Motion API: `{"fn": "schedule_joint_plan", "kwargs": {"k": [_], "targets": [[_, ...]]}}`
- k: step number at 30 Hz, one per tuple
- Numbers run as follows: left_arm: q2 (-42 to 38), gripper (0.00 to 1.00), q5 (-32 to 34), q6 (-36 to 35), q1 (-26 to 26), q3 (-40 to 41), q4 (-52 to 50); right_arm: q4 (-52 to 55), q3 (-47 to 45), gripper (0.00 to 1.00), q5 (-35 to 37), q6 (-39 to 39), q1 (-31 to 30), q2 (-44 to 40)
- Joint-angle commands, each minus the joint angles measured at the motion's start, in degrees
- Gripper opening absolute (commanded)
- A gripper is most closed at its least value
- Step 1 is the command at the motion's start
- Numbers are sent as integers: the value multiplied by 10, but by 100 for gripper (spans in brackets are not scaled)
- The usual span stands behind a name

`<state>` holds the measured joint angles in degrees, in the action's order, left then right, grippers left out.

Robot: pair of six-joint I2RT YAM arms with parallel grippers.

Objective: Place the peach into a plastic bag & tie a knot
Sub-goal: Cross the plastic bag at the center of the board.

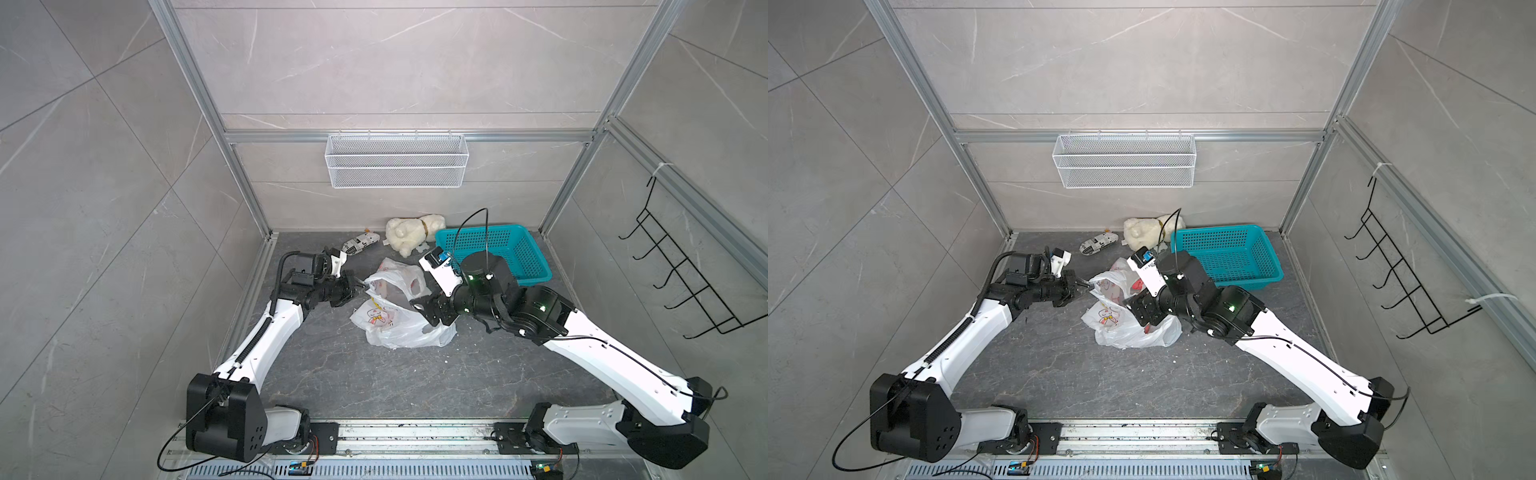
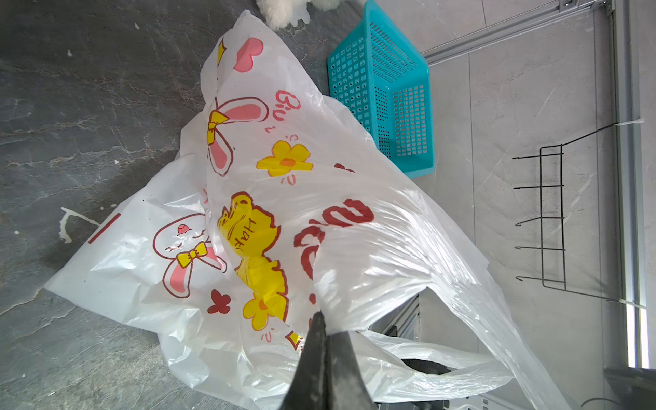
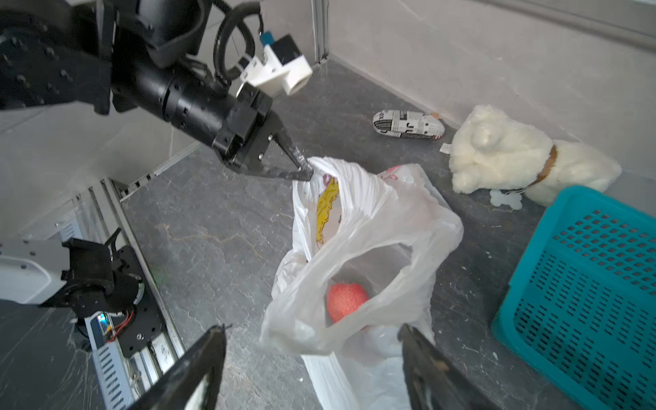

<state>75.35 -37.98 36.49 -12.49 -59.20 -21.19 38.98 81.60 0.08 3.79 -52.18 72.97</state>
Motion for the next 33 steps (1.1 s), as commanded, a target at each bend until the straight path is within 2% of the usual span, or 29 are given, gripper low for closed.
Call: {"fn": "schedule_joint_plan", "kwargs": {"k": [1, 6, 9, 12, 15, 17, 21, 23, 25, 28, 30, 33], "targets": [[1, 0, -19, -10, 3, -7, 6, -6, -13, 83, 44, -16, -20, 5], [-1, 0, -21, -8, 3, -5, 11, -15, 7, 81, 156, -21, -47, 64], [0, 0, -26, -9, 3, -5, 13, -30, 26, 73, 199, -6, -48, 90], [-5, 1, -33, -11, 2, -4, 17, -39, 44, 35, 212, 0, -47, 105], [-17, 9, -38, -15, 1, -1, 29, -64, 45, 2, 169, -2, -43, 102], [-32, 20, -40, -21, 0, 3, 40, -89, 36, 0, 135, -6, -38, 93], [-93, 62, -28, -49, -1, 16, 68, -132, 25, 0, 34, 4, 6, 73], [-136, 74, -25, -68, -2, 25, 88, -153, 27, 0, -27, 21, 41, 63], [-166, 80, -31, -83, -7, 28, 103, -179, 30, 0, -108, 52, 83, 55], [-187, 83, -60, -90, -20, 25, 127, -207, 55, 0, -224, 103, 141, 62], [-191, 84, -74, -95, -42, 13, 128, -200, 80, 0, -244, 123, 151, 73], [-196, 85, -65, -106, -101, -10, 107, -186, 109, 0, -231, 162, 156, 85]]}}
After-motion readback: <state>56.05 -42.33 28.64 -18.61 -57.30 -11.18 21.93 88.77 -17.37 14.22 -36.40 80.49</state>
